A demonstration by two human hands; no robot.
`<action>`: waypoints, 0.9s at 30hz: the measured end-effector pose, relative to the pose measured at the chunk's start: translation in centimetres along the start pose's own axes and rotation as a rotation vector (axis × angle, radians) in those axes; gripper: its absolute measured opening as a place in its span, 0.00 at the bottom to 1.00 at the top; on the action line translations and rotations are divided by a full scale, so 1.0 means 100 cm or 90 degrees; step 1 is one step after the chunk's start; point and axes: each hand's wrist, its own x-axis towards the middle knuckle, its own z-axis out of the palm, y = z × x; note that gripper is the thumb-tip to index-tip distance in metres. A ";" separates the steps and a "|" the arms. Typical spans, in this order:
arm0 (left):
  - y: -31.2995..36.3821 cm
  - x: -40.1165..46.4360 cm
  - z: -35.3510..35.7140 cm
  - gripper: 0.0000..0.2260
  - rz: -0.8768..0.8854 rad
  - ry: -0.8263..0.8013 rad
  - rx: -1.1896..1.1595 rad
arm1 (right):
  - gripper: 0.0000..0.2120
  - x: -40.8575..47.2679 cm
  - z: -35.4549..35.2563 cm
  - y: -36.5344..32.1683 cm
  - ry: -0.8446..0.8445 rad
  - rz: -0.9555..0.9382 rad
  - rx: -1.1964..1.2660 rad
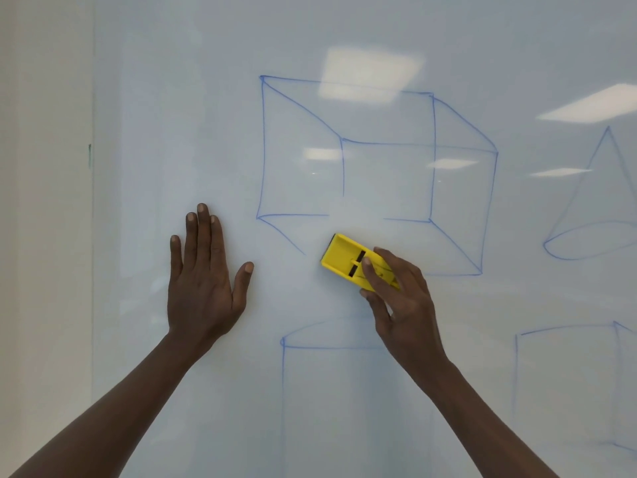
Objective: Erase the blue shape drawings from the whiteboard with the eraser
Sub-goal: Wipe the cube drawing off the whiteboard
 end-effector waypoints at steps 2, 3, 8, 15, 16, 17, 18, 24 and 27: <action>0.000 0.000 0.000 0.36 0.002 0.001 0.001 | 0.21 0.001 0.003 -0.004 -0.012 -0.018 -0.001; -0.001 0.000 0.000 0.36 0.003 0.000 0.002 | 0.21 -0.003 0.003 -0.004 -0.021 -0.030 -0.006; -0.003 0.000 0.001 0.36 0.003 0.000 0.006 | 0.21 -0.027 -0.006 0.014 -0.029 -0.046 -0.036; -0.002 -0.001 0.002 0.36 0.009 0.005 0.004 | 0.21 0.013 0.009 -0.006 0.012 -0.015 -0.034; -0.003 -0.001 0.002 0.36 0.011 0.006 0.004 | 0.21 0.018 0.013 -0.012 0.010 -0.024 -0.033; -0.003 -0.001 0.002 0.36 0.013 0.007 0.004 | 0.20 0.021 0.018 -0.019 0.008 -0.035 -0.032; -0.004 -0.001 0.003 0.36 0.014 0.008 0.004 | 0.20 0.021 0.021 -0.025 0.004 -0.046 -0.034; -0.006 -0.001 0.004 0.36 0.020 0.007 0.007 | 0.19 -0.012 0.016 -0.015 -0.009 -0.081 -0.064; -0.005 -0.001 0.004 0.35 0.022 0.009 0.009 | 0.21 -0.003 0.008 -0.003 0.017 -0.022 -0.060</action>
